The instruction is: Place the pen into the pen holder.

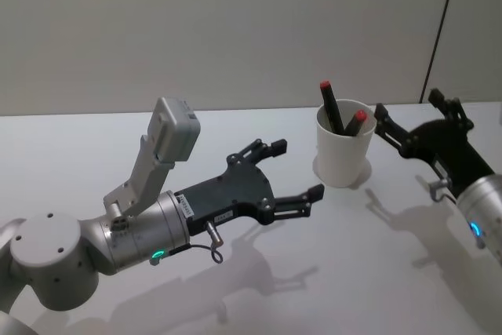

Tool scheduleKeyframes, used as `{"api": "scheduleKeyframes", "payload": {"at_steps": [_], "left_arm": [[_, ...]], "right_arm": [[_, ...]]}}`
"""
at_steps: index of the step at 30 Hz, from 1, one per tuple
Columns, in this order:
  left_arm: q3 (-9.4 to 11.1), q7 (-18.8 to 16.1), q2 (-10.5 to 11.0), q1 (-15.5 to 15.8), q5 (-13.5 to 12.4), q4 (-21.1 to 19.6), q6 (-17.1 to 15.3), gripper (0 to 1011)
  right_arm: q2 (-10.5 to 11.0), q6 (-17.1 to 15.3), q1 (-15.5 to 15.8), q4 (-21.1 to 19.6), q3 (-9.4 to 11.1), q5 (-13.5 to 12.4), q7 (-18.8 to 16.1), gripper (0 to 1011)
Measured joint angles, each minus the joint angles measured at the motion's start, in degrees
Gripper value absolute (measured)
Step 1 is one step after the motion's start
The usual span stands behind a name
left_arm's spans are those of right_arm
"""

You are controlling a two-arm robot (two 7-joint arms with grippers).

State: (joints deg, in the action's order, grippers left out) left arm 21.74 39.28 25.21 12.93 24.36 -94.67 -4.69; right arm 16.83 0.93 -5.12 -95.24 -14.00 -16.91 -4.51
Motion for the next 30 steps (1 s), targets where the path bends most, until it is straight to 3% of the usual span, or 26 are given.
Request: {"api": "scheduleKeyframes", "payload": {"at_steps": [10, 30], "left_arm": [[0.94, -8.0, -0.71, 0.13, -2.7, 0.33, 0.8, 1001], [2.58, -22.92, -2.0, 0.37, -7.66, 0.92, 2.32, 1001]], "right_arm": [[2.1, -2.43, 4.96, -5.02, 0.93, 0.34, 0.61, 1001], [2.51, -2.92, 5.96, -5.99, 1.09, 0.45, 0.72, 1001]]}}
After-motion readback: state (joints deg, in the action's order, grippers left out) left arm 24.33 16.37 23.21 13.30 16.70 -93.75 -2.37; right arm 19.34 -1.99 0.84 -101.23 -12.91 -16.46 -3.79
